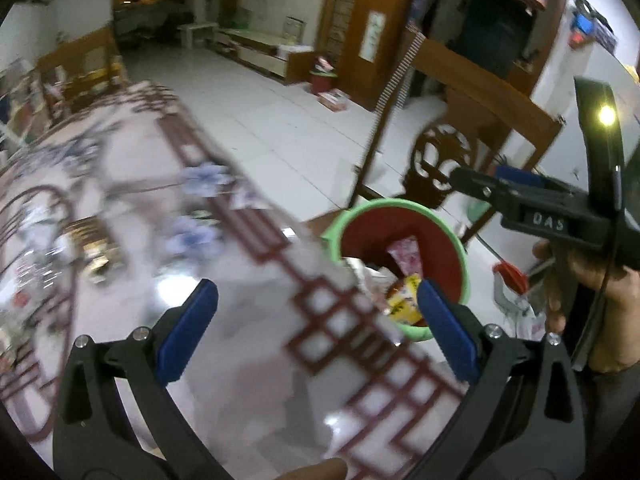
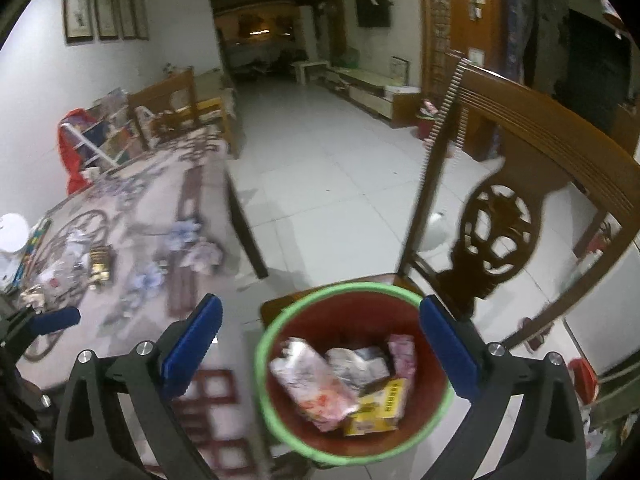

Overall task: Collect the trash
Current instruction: 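Move both open tools to the plastic bottle and gold box on the table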

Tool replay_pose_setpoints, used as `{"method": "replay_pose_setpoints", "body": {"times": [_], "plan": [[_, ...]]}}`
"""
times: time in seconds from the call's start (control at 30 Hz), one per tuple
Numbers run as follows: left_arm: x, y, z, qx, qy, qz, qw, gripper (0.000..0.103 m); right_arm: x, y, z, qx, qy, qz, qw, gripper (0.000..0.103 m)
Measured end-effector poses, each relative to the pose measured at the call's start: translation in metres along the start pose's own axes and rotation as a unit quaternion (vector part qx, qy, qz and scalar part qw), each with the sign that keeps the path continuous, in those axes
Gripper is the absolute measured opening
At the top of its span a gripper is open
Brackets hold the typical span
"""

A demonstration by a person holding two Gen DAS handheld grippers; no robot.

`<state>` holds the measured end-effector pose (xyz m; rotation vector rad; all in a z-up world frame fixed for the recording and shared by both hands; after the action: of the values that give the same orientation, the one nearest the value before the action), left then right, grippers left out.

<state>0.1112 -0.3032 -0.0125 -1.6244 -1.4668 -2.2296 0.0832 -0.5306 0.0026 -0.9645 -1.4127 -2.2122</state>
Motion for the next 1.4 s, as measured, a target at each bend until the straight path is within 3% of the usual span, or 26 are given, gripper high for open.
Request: {"method": "replay_pose_setpoints", "body": {"times": [0.4, 0.57, 0.77, 1.1, 1.4], "plan": [[0.099, -0.065, 0.103, 0.094, 0.107, -0.013, 0.9898, 0.097, 0.002, -0.033, 0.14, 0.088, 0.08, 0.026, 0.993, 0.095], [0.13, -0.099, 0.14, 0.122, 0.139, -0.009, 0.9826, 0.097, -0.006, -0.057, 0.195, 0.129, 0.113, 0.055, 0.984, 0.095], [0.159, -0.134, 0.188, 0.157, 0.175, -0.004, 0.9721, 0.097, -0.022, -0.077, 0.249, 0.189, 0.123, 0.075, 0.971, 0.095], [0.144, -0.175, 0.254, 0.233, 0.188, 0.035, 0.9537, 0.098, -0.071, -0.087, 0.29, 0.202, 0.119, 0.116, 0.965, 0.095], [0.109, -0.187, 0.288, 0.289, 0.19, 0.047, 0.9372, 0.098, -0.121, -0.086, 0.303, 0.202, 0.099, 0.138, 0.965, 0.095]]}}
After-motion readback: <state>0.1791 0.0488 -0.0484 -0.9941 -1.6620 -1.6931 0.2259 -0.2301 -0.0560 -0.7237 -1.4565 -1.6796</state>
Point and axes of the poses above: each gripper's, at about its wrist camera, not at the fingertips, and x roughly against the way its jaws point, z to its left, y to its top, the point moved 1 cm from there along -x, roughly the way its jaws point, and after that the axes turned 15 degrees about -x, right-handed, at the moved point
